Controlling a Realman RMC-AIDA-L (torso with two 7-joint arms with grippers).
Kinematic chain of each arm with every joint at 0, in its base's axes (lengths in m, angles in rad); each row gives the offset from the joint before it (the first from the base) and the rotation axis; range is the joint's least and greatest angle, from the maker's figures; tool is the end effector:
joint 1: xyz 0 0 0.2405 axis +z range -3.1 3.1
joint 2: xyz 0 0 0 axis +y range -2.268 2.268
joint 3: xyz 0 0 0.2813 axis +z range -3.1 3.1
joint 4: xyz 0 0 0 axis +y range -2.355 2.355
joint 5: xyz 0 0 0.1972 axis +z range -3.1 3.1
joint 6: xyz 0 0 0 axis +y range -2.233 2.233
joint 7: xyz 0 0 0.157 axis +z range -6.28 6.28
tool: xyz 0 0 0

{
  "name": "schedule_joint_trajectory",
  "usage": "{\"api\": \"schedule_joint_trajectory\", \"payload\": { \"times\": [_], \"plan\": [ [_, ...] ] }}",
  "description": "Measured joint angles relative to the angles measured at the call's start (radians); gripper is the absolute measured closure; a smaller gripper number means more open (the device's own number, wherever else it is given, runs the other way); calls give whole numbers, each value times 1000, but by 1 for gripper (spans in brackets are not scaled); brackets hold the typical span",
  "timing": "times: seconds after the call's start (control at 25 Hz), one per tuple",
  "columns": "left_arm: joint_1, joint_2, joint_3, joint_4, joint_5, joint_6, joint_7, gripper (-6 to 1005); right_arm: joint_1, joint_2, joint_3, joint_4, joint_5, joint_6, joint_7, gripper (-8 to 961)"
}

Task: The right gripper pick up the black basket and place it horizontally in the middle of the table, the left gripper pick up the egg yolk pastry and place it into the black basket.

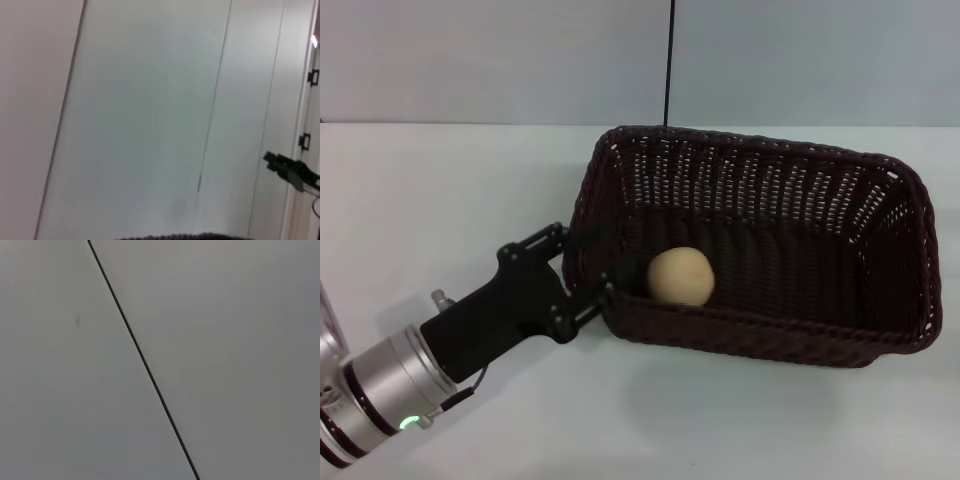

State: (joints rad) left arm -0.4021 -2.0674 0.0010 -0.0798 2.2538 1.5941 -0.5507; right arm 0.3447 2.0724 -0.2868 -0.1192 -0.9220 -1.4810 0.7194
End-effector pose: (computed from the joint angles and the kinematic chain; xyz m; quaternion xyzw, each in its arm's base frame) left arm -0.2796 0.2511 -0.0822 -0.8519 -0.1809 -0.4264 0.2444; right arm 0.3799 0.2991 0.0789 -0.5148 0.2861 0.4912 0.6417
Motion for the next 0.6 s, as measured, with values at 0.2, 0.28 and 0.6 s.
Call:
{"api": "schedule_joint_trajectory", "payload": {
  "times": [0.2,0.28,0.6],
  "plan": [
    [37,0,-132,3,-1,48,0,446,-4,0,1,-1,0,-1,0,498],
    [50,0,-175,3,-2,61,3,409,-7,0,2,-1,1,-3,0,498],
    [190,1,-638,0,-2,134,25,407,-34,1,19,-3,12,-7,3,498]
  ]
}}
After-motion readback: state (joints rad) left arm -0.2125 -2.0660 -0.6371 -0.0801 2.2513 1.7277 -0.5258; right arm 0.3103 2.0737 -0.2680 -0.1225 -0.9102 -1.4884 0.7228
